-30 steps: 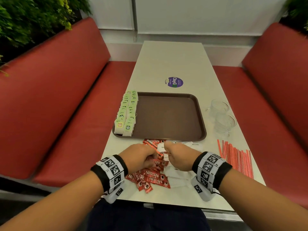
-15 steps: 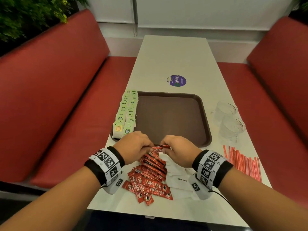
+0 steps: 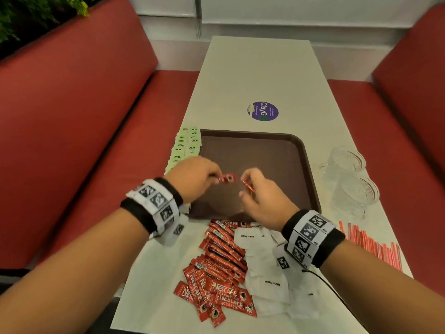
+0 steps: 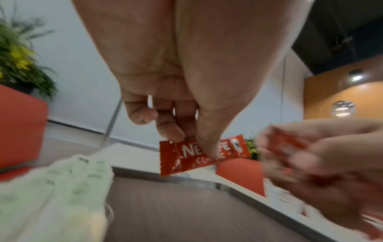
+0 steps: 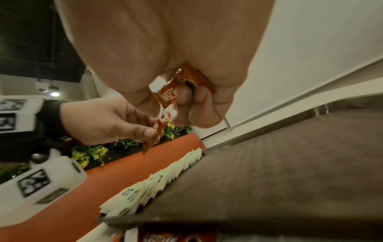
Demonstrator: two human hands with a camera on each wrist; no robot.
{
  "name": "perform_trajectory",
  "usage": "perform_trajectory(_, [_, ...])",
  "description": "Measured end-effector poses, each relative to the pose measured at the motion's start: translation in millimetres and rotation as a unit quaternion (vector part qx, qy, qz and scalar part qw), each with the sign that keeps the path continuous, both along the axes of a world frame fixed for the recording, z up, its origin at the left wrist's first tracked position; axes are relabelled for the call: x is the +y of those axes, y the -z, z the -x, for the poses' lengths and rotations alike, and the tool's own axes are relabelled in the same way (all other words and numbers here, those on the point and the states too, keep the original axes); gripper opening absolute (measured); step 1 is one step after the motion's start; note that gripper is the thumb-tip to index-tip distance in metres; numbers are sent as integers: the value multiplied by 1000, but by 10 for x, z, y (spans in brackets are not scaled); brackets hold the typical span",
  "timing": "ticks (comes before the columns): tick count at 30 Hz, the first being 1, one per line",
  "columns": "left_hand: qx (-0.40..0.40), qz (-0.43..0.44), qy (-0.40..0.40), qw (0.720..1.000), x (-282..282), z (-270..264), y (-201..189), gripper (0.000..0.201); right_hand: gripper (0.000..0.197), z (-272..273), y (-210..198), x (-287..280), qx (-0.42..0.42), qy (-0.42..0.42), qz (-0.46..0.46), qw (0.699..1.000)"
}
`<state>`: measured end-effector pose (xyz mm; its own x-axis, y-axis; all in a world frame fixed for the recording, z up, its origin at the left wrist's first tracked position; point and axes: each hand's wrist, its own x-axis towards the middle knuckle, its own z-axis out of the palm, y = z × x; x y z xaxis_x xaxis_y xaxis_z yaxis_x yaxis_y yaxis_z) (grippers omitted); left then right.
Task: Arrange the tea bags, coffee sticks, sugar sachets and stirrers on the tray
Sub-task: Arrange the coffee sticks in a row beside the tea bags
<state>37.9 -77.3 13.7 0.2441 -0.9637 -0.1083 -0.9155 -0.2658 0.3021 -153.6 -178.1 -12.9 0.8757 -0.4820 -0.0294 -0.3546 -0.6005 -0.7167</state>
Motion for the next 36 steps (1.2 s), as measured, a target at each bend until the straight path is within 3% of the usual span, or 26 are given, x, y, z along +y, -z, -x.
perform_trajectory(5, [-53, -31, -85, 994, -708, -635, -45, 21, 4, -188, -81, -283, 16, 19, -3, 1000])
perform_trajectory(15, [-45, -141, -84, 985, -1767, -1061, 392, 25, 6, -391, -51, -767, 30, 23, 24, 999])
perform_trajectory(22, [-58, -100, -93, 989, -1880, -1188, 499, 14, 6, -347, 33, -908, 36, 21, 8, 999])
perform_trajectory(27, [-82, -164, -54, 982, -1858, -1184, 506, 16, 6, -358, 67, -938, 38, 30, -13, 999])
perform_trajectory(36, [-90, -172, -72, 978, -1914, -1188, 484, 11, 4, -417, 101, -920, 34, 29, 0, 999])
